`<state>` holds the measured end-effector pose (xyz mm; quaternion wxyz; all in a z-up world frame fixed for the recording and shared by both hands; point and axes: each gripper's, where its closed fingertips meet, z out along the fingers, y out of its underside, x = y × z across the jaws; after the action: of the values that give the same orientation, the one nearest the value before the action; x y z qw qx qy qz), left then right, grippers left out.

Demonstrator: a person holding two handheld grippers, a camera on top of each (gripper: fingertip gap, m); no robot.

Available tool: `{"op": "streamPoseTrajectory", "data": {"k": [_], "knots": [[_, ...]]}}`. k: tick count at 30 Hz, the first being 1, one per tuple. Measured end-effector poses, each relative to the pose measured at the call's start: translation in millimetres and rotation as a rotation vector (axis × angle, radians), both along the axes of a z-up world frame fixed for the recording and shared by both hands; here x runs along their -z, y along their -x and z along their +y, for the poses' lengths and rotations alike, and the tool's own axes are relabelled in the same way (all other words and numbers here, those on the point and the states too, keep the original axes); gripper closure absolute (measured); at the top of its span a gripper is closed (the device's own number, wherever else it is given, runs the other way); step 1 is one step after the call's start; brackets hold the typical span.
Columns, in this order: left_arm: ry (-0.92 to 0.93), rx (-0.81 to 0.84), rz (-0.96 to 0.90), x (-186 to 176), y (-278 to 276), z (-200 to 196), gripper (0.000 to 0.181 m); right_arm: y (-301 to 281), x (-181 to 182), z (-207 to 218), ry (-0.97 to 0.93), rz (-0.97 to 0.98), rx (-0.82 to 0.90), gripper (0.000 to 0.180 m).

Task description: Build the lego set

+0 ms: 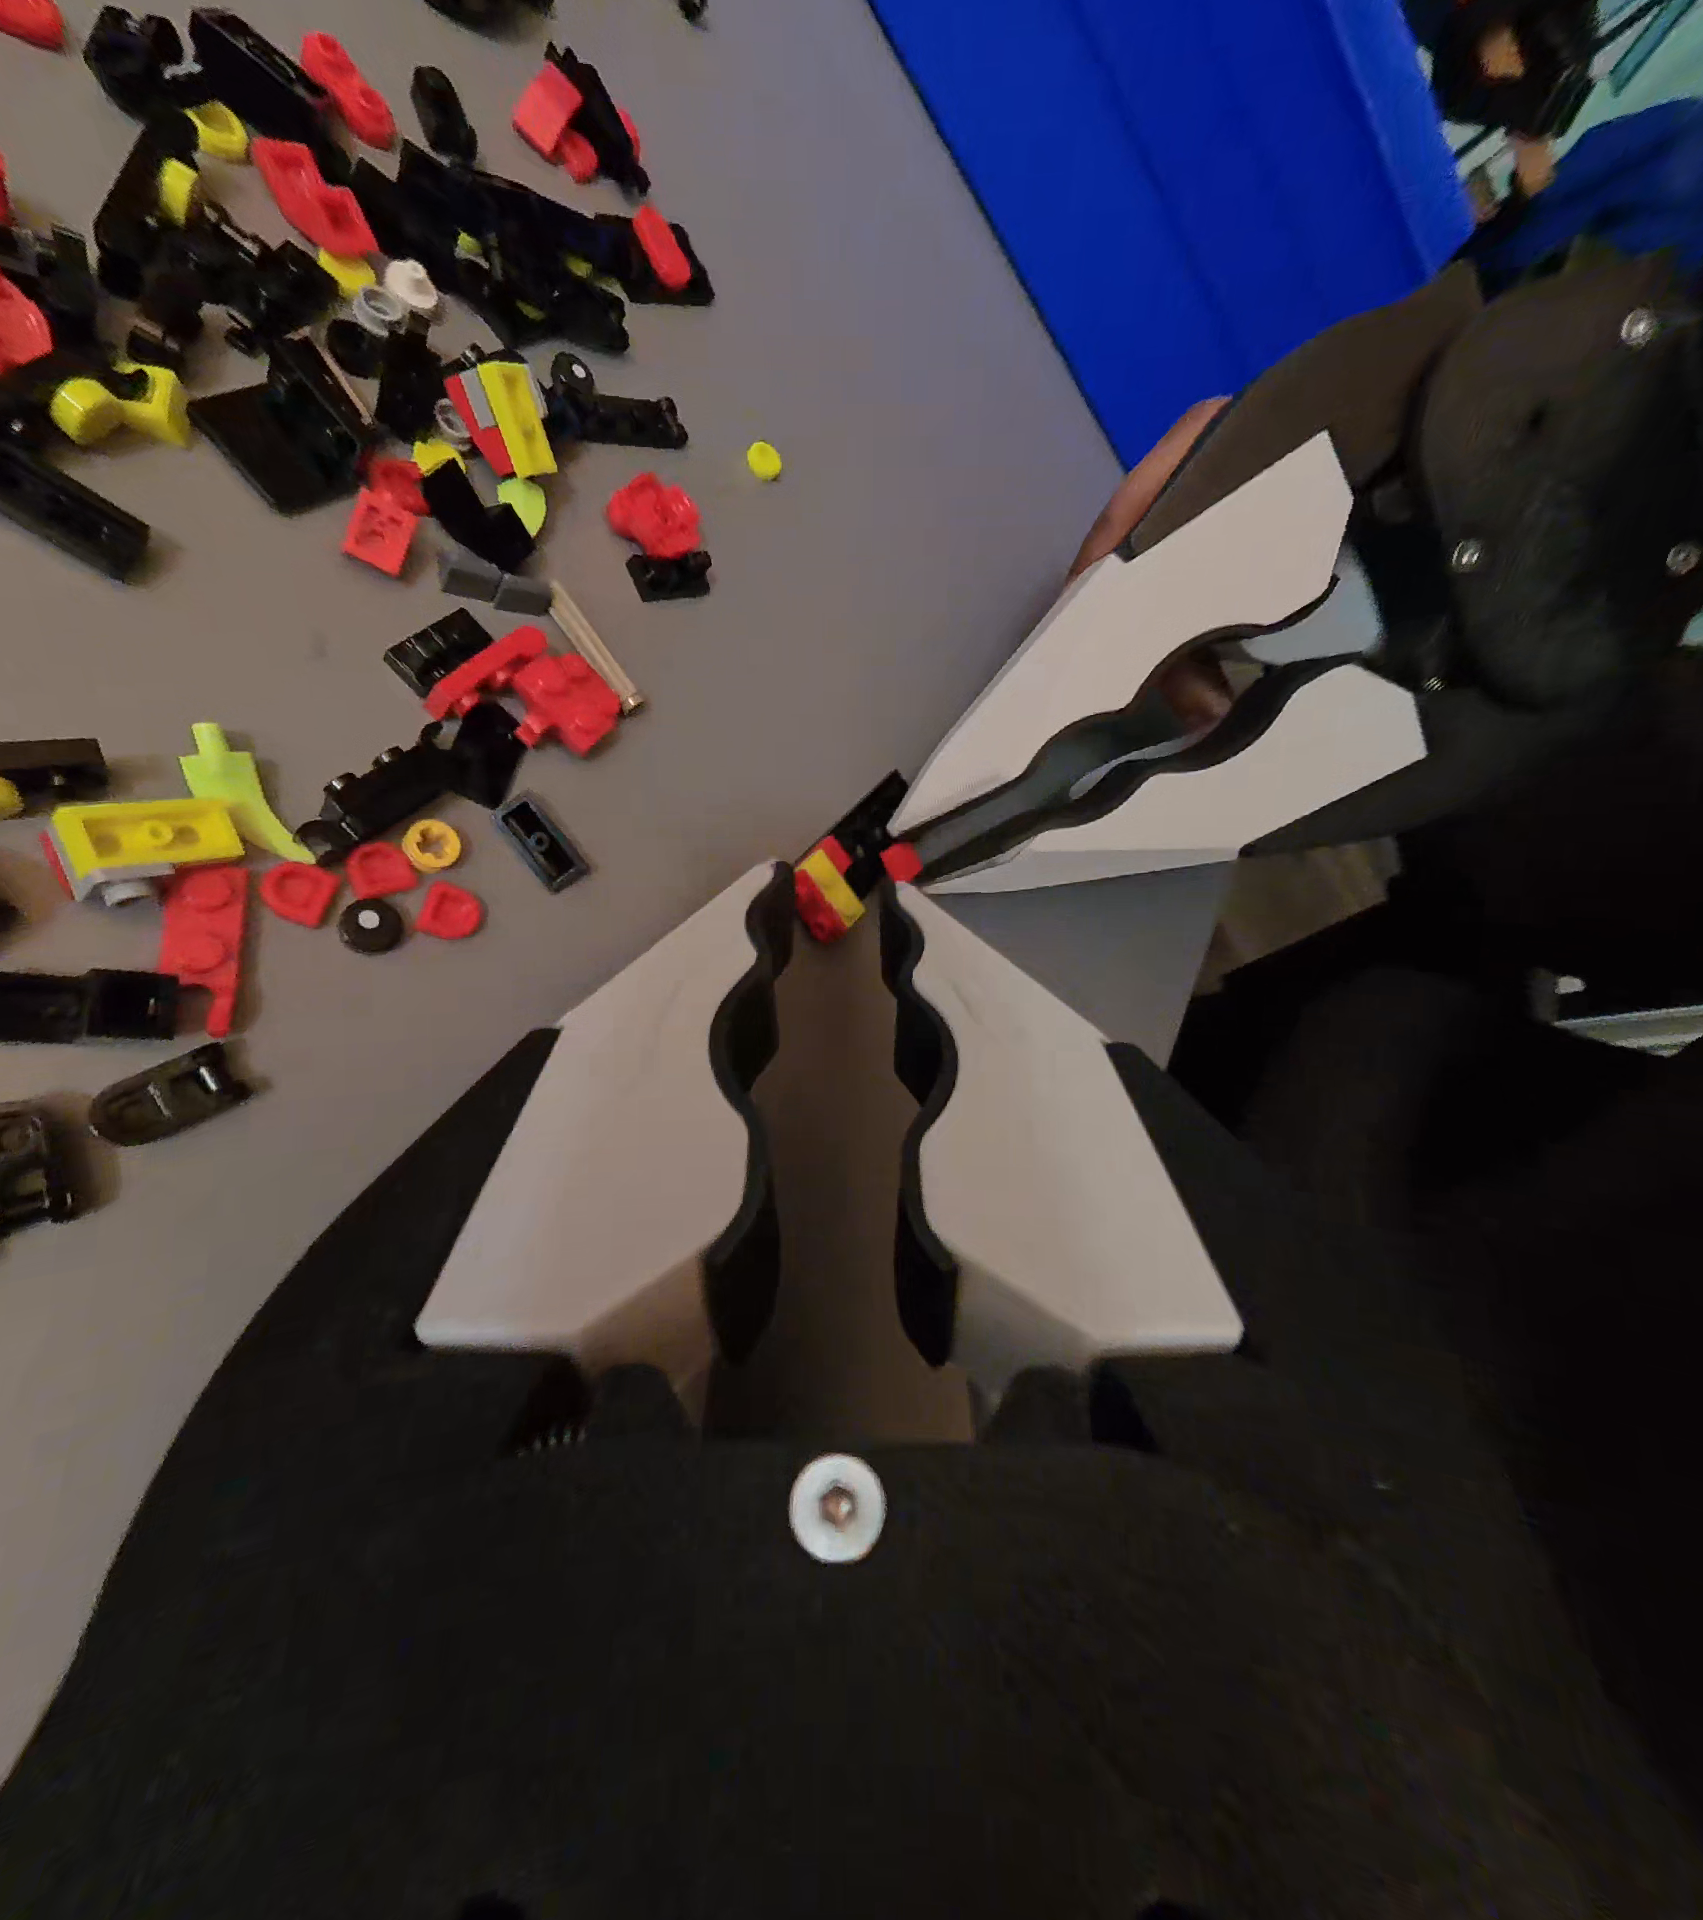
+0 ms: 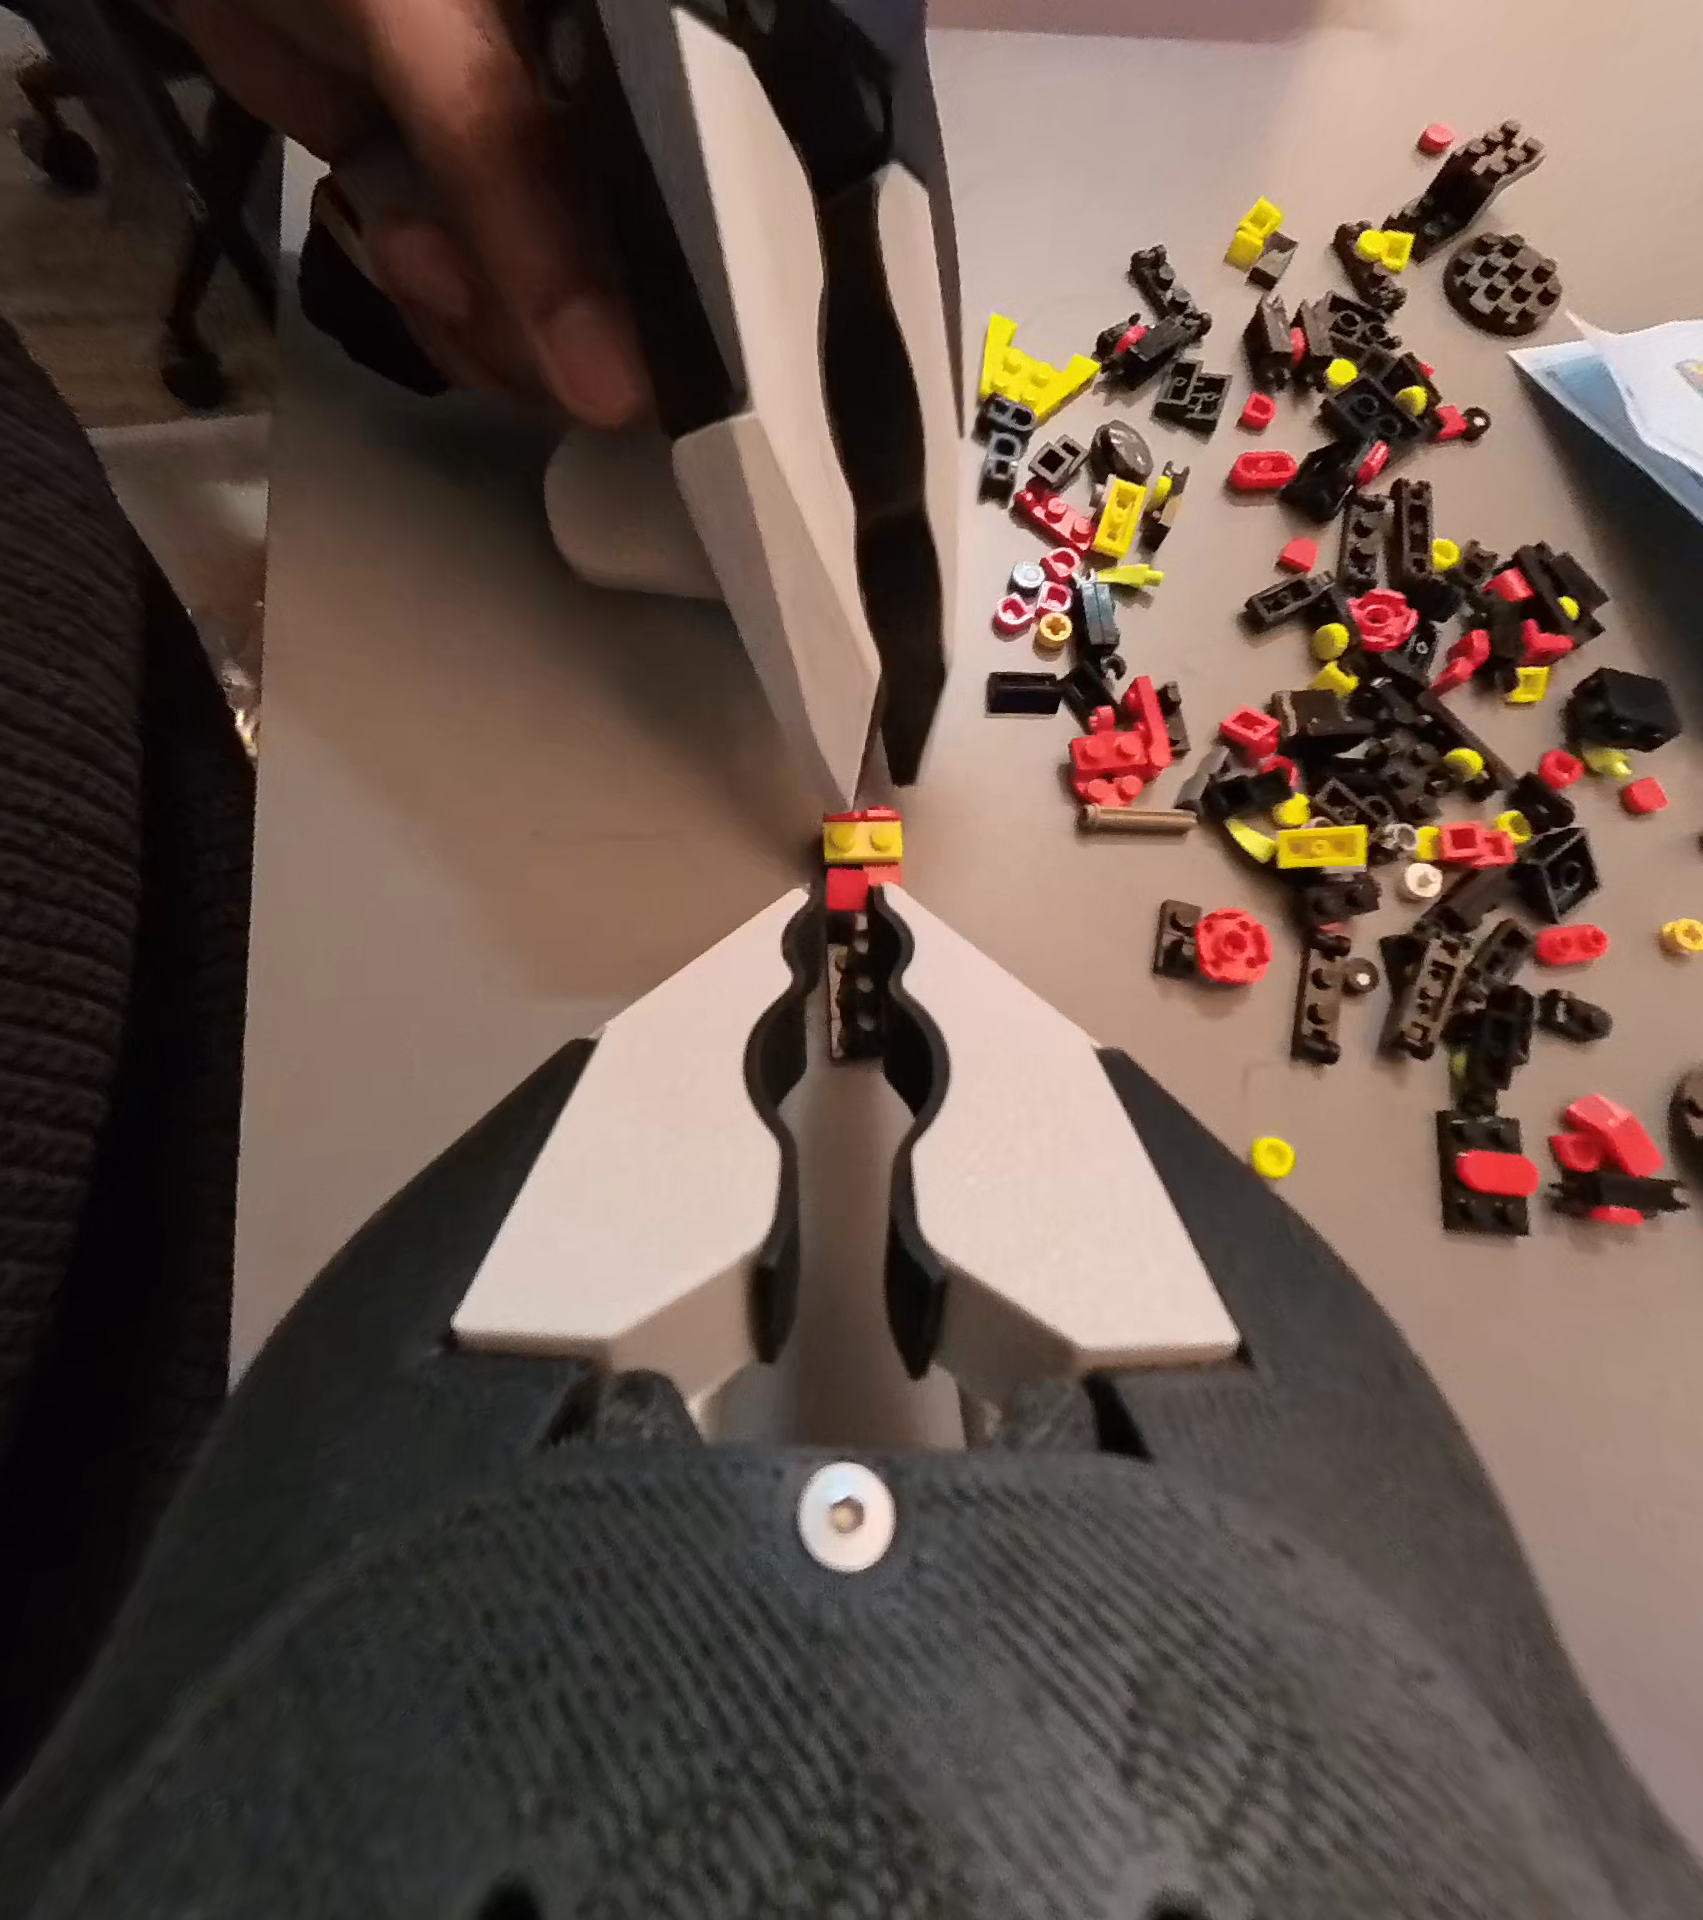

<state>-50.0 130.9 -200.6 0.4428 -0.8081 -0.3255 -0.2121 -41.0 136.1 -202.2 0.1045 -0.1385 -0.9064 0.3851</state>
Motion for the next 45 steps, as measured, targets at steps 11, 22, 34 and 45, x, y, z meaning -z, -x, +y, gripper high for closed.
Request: {"op": "streamPoseTrajectory", "data": {"k": [11, 22, 34, 45], "knots": [[0.069, 0.023, 0.069, 11, -5, -3, 0.167, 2, 7, -4, -0.068, 0.042, -0.035, 0.174], [0.066, 0.034, 0.063, 11, -7, -2, 0.168, 1, 9, -1, -0.097, 0.061, -0.047, 0.174], [0.066, 0.023, 0.072, 10, -3, -2, 0.17, 3, 11, -1, -0.145, 0.125, -0.066, 0.174], [0.064, 0.026, 0.075, 10, -4, -2, 0.172, 4, 11, -1, -0.158, 0.155, -0.072, 0.174]]}}
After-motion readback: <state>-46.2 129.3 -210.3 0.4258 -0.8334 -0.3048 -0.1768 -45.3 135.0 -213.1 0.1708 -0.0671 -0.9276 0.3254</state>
